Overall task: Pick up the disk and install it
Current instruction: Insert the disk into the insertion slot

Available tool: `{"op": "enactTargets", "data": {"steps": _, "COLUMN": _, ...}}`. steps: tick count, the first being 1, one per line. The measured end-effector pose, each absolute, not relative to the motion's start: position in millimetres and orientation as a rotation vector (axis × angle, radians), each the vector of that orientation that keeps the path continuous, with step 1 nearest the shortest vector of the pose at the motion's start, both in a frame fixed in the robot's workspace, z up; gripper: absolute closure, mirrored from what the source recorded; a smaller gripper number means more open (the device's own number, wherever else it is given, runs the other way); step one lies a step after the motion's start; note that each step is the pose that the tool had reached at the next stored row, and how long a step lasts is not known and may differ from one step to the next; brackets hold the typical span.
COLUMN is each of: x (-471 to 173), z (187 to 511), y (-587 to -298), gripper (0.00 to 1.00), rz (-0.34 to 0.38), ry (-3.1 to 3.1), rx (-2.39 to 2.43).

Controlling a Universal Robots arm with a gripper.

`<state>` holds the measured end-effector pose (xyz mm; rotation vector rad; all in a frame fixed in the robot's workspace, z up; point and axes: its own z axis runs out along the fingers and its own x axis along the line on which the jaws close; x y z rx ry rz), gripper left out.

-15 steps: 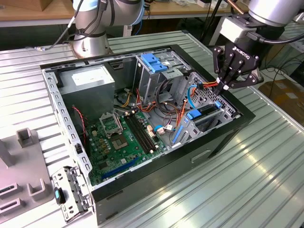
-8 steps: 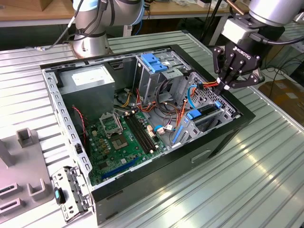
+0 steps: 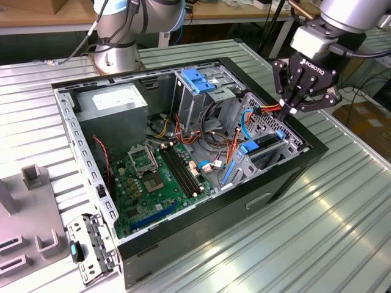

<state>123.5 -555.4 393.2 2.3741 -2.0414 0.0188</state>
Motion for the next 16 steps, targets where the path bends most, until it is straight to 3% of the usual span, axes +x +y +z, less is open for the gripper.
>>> {"op": "enactTargets", "data": {"steps": 16, "x": 151.7, "z": 388.1, "y": -537.8, "gripper": 0.89, "rz": 0.027, "ry": -2.018, "rx": 2.386}}
